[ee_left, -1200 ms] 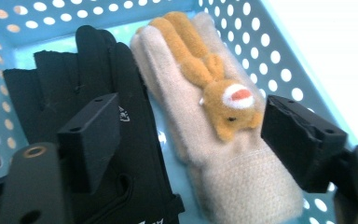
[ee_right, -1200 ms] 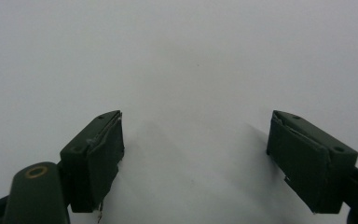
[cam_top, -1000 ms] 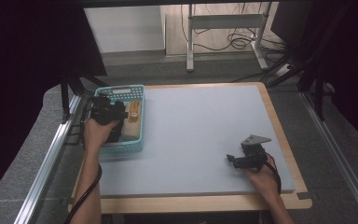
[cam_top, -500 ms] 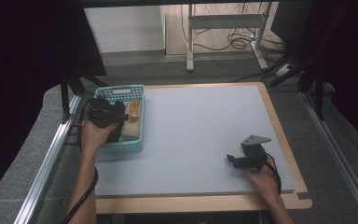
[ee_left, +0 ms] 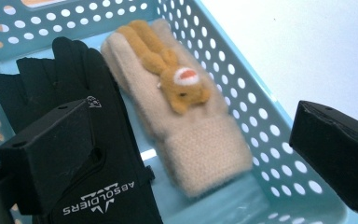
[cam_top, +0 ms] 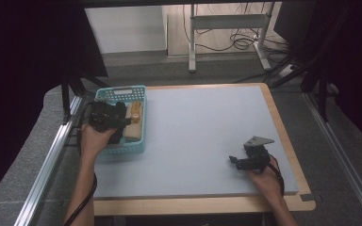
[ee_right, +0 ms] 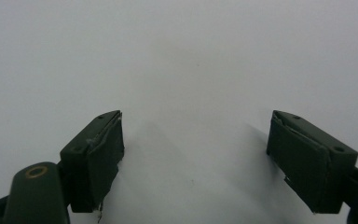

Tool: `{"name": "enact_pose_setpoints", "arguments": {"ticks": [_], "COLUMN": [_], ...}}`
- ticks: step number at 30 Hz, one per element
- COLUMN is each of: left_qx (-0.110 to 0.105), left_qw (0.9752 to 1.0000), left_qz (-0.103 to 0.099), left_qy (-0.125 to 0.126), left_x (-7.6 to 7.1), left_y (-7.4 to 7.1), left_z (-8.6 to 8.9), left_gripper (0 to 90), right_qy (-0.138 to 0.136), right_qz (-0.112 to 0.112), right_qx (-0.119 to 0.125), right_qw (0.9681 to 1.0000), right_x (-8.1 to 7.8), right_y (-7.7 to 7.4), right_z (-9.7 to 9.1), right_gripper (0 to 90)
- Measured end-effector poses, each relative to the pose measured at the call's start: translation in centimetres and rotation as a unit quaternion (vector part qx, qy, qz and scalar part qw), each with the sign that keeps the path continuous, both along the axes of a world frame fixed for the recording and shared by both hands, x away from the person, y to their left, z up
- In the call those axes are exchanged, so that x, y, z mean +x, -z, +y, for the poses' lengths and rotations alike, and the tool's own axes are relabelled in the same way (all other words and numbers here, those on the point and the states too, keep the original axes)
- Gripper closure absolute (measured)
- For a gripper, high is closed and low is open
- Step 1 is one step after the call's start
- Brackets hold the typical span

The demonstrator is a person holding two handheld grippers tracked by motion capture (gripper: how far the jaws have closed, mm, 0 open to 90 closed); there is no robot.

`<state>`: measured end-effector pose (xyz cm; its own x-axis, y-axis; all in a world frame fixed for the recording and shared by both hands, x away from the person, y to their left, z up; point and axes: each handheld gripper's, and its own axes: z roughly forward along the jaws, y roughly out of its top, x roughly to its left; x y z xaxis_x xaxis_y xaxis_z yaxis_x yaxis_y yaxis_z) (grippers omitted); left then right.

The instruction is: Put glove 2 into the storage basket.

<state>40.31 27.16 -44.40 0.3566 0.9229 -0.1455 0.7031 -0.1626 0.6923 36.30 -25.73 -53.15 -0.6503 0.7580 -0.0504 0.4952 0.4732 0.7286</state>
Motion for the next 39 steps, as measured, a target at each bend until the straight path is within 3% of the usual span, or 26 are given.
{"name": "enact_pose_setpoints", "arguments": {"ticks": [20, 39], "left_qx": [0.001, 0.006], "left_qw": [0.9988, 0.9953], "left_qz": [-0.035, -0.062], "left_qy": [0.034, 0.075], "left_x": [-2.6, -4.6], "left_y": [-0.6, -1.0], "left_z": [-1.4, -4.0], "left_gripper": [0.2, 0.2], "right_qy": [0.0, -0.002], "right_qz": [0.0, -0.001], "right_qx": [0.0, -0.002], "right_qw": [1.0, 1.0], "right_x": [0.0, 0.0], "right_y": [0.0, 0.0], "right_z": [0.0, 0.0], "right_gripper": [18.2, 18.2]}}
